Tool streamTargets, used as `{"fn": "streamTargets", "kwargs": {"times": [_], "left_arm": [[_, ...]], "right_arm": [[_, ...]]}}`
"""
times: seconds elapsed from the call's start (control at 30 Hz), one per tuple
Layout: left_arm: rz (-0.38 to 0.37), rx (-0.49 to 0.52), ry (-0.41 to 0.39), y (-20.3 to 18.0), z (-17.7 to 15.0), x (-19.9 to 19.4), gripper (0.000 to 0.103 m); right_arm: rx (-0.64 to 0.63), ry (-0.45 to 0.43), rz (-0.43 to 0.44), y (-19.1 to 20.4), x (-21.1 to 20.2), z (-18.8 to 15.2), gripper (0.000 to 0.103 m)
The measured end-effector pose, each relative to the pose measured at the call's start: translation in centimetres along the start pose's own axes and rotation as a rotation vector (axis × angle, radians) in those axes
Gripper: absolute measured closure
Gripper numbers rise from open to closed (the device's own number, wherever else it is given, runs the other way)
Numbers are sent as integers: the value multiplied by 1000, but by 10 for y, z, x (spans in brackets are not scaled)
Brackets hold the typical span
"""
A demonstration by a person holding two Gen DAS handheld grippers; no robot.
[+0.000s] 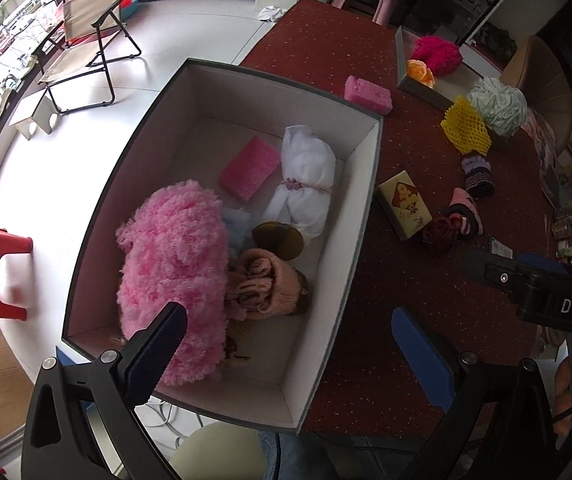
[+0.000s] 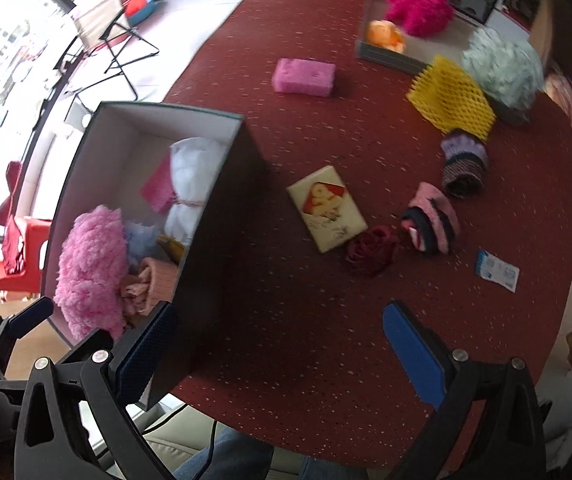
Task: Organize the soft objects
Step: 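Move both tools back toward the items on the table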
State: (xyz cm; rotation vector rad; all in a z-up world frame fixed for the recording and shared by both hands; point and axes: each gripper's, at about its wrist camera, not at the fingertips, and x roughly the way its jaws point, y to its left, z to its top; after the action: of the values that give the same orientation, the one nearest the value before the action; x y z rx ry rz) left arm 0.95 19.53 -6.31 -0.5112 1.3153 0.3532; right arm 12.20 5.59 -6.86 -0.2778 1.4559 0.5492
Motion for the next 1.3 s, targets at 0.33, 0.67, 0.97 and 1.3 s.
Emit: {"fn": "streamTargets", "kwargs": {"times": [0.33, 0.67, 0.97, 1.3], "left_arm": [[-109, 96, 119, -102, -2, 32, 0], [-77, -101, 169, -138, 23, 97, 0], [-3, -306, 161, -134, 36, 132, 0], [75, -488, 152, -112, 63, 166, 0]], "right_arm": [[323, 42, -49, -131, 7, -32, 0], [446, 17, -4, -193, 22, -28, 1], [439, 15, 26, -222, 39, -7, 1], [395, 5, 67, -216, 67, 27, 1]]}}
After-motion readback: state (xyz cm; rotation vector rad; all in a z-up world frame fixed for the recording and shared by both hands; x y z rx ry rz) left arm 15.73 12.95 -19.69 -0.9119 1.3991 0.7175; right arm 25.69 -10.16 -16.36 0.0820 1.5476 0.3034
